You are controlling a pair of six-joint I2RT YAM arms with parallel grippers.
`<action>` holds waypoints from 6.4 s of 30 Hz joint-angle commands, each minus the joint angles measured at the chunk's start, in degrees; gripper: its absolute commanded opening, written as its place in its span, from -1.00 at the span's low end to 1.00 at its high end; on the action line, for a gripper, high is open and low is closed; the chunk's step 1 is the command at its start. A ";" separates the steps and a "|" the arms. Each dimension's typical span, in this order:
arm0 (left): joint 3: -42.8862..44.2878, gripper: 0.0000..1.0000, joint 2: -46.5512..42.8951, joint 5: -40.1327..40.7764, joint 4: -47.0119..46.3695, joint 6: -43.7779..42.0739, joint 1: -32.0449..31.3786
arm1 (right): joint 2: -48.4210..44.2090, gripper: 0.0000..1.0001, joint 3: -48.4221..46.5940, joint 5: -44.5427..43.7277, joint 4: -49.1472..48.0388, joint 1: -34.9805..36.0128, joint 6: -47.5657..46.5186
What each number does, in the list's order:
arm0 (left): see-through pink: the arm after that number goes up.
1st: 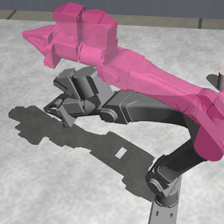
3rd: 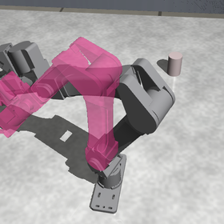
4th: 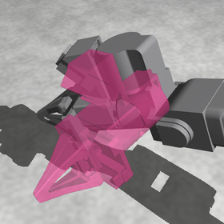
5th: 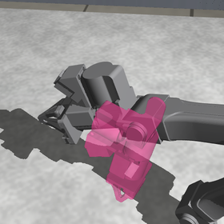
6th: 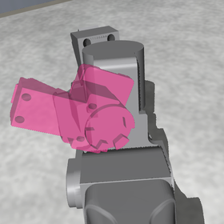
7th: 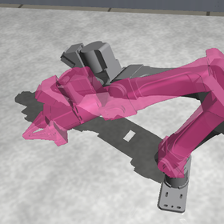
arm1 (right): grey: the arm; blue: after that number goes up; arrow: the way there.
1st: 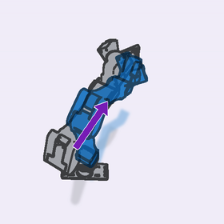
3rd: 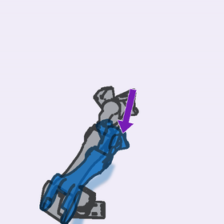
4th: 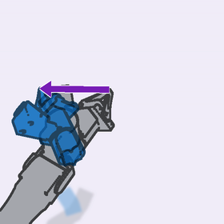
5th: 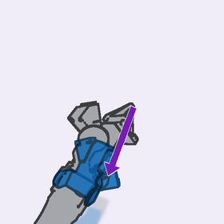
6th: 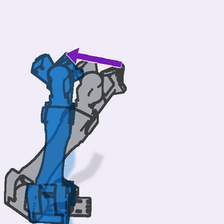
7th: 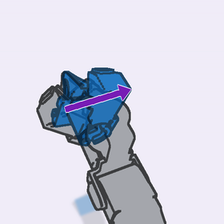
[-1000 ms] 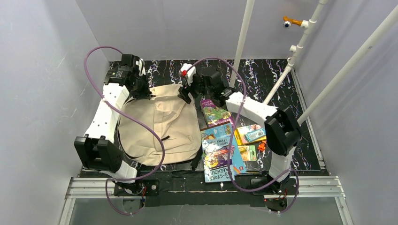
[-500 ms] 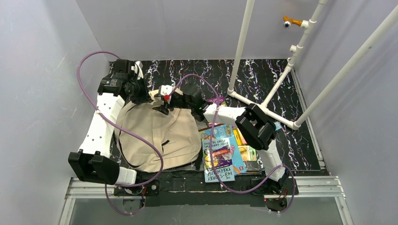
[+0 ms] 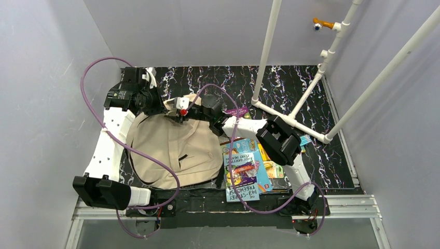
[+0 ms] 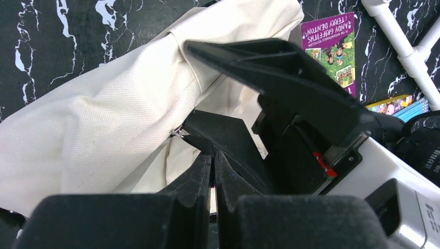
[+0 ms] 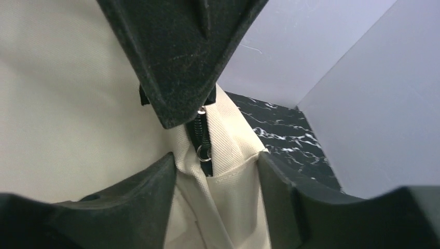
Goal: Pack the student bag
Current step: Unzip the student bag at the center of the board.
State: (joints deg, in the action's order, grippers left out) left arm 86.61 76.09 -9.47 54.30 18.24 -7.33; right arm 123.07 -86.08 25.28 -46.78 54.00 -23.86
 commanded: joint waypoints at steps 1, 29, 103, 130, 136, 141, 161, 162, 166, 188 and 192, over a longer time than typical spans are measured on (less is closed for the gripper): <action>1.48 -1.00 -2.34 -3.05 0.04 0.10 -0.24 | 2.55 0.08 -4.41 0.71 -5.79 0.49 1.69; -7.93 -1.00 -27.66 20.87 10.27 15.89 -0.23 | 10.60 -0.97 -7.53 -15.53 -12.92 -12.87 42.00; -17.59 -1.00 -25.19 3.09 2.79 13.48 -0.14 | -5.74 0.92 -0.88 0.46 5.07 -1.47 -27.80; -29.01 -1.00 -25.11 -5.67 3.95 39.61 -0.14 | -23.28 0.87 31.06 -16.08 -4.26 1.47 47.10; -29.80 -1.00 -29.98 -3.02 6.58 42.54 -0.14 | -21.10 0.84 35.57 -12.38 -17.54 8.70 40.31; -35.47 -1.00 -36.12 -4.22 3.54 46.65 -0.14 | -14.64 0.81 36.74 -13.17 -32.98 12.22 39.08; -30.76 -1.00 -32.20 -6.93 5.02 44.48 -0.14 | -7.02 0.18 31.76 -18.11 -45.19 16.84 35.75; -30.51 -1.00 -32.34 -6.55 5.34 44.56 -0.14 | -6.78 0.14 31.50 -18.36 -45.27 16.84 35.73; -29.29 -0.99 -33.10 -5.19 6.56 43.95 -0.14 | -5.72 0.01 30.46 -17.63 -45.74 16.84 35.73; -25.88 -0.87 -32.37 -4.56 8.06 41.53 -0.14 | -2.40 -0.91 28.16 -18.74 -46.37 15.96 35.43; -24.58 -0.12 -31.11 -0.49 9.99 37.04 -0.14 | -2.95 -0.97 28.24 -18.55 -44.20 15.53 36.29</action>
State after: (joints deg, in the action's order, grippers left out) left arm 58.76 44.21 -11.44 61.65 59.70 -7.25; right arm 119.85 -56.27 8.71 -86.72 70.41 12.14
